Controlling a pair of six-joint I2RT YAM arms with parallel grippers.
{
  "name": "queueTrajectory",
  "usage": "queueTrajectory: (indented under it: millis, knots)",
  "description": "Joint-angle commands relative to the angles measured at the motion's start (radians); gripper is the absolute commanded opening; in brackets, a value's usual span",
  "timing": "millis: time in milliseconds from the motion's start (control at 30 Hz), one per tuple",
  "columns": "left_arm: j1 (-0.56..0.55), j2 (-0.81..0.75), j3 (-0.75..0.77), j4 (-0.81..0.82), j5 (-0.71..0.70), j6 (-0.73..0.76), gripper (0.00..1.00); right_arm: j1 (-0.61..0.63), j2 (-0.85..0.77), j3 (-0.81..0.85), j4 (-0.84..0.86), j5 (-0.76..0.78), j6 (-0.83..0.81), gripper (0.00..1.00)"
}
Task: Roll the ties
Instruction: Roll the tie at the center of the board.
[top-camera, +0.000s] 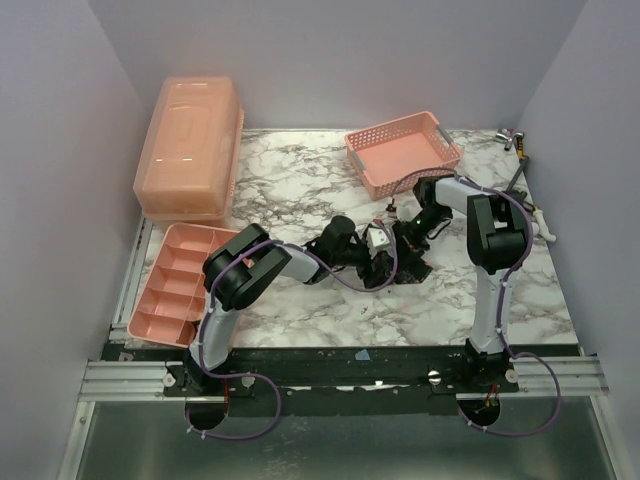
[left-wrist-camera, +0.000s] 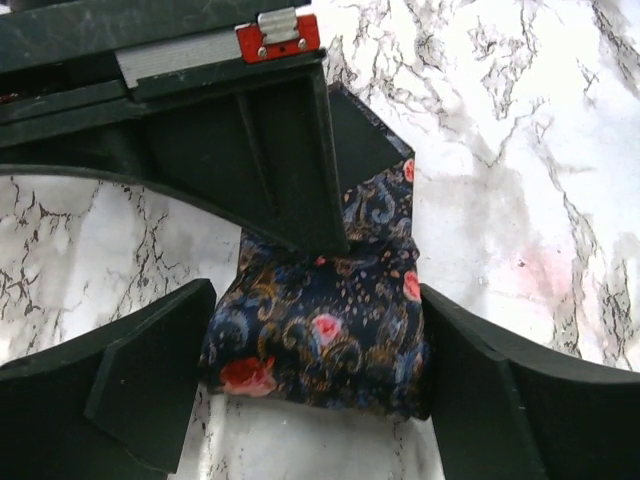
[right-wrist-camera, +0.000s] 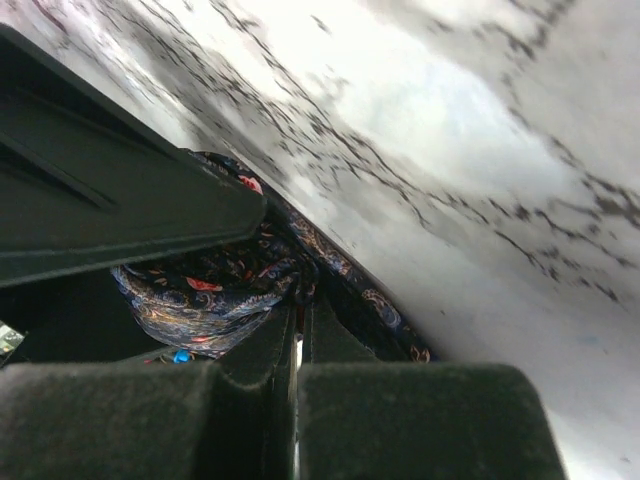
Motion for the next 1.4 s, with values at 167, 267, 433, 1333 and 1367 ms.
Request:
queueTrajectory:
  millis: [167,267,433,1333,1367]
  knots:
    - [-0.004,-0.029,-0.041,-0.091,-0.03,0.012,0.51,0.05,0.059,0.008,0.218,0.038,-0.007,0.01]
    - [-0.003,-0.053,-0.053,-0.197,-0.076,0.08,0.37,0.025,0.037,0.04,0.125,-0.02,-0.027,0.15]
    - [-0.002,-0.078,-0.092,-0.337,-0.121,0.176,0.34,-0.043,-0.024,0.075,-0.045,-0.14,-0.067,0.38]
    - [-0.018,-0.108,-0.003,-0.321,-0.011,0.157,0.71,0.004,0.007,-0.038,0.114,0.139,0.017,0.0]
    - [-0.018,-0.104,0.004,-0.308,-0.002,0.15,0.72,0.004,0.012,-0.039,0.124,0.157,0.021,0.01]
